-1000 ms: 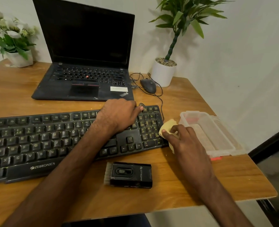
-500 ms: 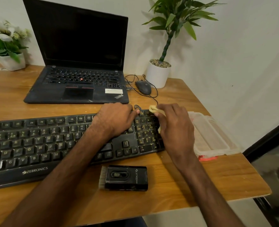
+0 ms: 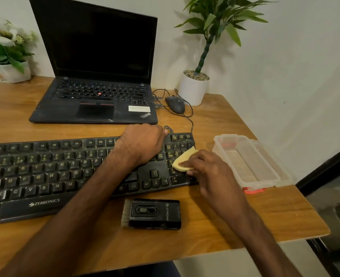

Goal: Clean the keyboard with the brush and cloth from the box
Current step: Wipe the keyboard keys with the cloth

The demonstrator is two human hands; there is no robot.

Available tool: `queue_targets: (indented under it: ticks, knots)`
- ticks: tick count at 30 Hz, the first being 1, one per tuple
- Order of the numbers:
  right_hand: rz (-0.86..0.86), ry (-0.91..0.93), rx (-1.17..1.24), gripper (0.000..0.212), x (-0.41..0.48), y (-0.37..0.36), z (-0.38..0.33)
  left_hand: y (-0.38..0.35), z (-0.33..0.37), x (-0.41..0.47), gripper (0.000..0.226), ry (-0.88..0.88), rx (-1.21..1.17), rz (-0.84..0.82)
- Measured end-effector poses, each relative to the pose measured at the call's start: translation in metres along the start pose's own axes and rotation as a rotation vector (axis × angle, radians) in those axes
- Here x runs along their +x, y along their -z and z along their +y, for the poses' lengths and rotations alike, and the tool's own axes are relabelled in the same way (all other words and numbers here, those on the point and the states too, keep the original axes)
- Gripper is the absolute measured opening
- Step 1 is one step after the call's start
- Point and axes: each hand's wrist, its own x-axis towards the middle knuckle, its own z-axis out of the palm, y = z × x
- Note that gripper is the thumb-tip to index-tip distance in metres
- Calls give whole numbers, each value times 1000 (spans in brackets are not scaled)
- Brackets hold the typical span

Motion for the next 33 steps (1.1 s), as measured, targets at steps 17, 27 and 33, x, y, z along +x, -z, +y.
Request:
queue_targets:
  ticks: [17,27,33]
  knots:
    - [60,84,-351,52,14,-17,-11,-10,3,1,45,2,-24,-96]
    - [-80,360,-547,46,26,5,0,-19,-3,1,54,14,-75,-168]
    - [-83,419,-588,45,40,2,8,-17,-4,1,52,14,-66,-146]
